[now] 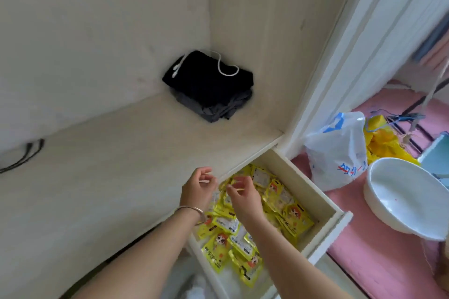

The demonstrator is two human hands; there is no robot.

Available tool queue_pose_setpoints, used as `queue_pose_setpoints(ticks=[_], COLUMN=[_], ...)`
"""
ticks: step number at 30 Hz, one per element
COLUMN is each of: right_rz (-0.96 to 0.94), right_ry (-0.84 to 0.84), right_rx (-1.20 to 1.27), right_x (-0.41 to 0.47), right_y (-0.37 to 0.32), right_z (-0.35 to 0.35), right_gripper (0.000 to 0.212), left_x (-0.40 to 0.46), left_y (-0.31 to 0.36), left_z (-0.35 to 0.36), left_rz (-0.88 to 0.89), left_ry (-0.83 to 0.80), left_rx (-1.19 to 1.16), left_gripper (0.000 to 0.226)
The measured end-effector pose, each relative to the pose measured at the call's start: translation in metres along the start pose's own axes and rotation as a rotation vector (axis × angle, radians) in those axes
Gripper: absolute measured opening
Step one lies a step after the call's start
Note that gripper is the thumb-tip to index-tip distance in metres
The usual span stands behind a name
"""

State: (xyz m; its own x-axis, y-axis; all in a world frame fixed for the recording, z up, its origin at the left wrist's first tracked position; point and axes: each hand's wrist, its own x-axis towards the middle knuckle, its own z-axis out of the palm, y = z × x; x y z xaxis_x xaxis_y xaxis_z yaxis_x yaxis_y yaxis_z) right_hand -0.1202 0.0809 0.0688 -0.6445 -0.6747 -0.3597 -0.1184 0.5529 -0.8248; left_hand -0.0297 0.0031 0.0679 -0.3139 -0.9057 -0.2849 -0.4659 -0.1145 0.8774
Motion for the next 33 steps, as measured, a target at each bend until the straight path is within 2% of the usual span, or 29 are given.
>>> queue_pose_setpoints(ticks=[6, 10, 18, 26, 33], right_rz=[-0.339, -0.424, -0.559, -0.671, -0.722], right_ry=[-0.273, -0.474, -0.756, -0.884, -0.951], right_rx=[-0.282, -0.369, -0.507, -0.608, -0.703], right_x=[-0.050, -0.097, -0.213, -0.297, -0.295], right_y=[-0.040, -0.066, -0.099, -0.109, -0.134], right_z=[0.081, 0.155, 0.309, 0.421, 0.500], right_gripper=[0.048, 0.056, 0.052, 0.047, 0.044], left_x=[-0.053, -0.107, -0.217, -0.274, -0.248], left_y=[-0.046, -0.092, -0.178, -0.252, -0.296], left_z=[-0.132, -0.219, -0.381, -0.469, -0.523], left_rz=[-0.027, -0.119, -0.277, -0.404, -0.551], left_ry=[0.326, 0.529, 0.879, 0.984, 0.935], left_rx=[-0.029, -0.074, -0.165, -0.194, -0.245], left_gripper=[0.036, 0.036, 0.033, 0.028, 0.024])
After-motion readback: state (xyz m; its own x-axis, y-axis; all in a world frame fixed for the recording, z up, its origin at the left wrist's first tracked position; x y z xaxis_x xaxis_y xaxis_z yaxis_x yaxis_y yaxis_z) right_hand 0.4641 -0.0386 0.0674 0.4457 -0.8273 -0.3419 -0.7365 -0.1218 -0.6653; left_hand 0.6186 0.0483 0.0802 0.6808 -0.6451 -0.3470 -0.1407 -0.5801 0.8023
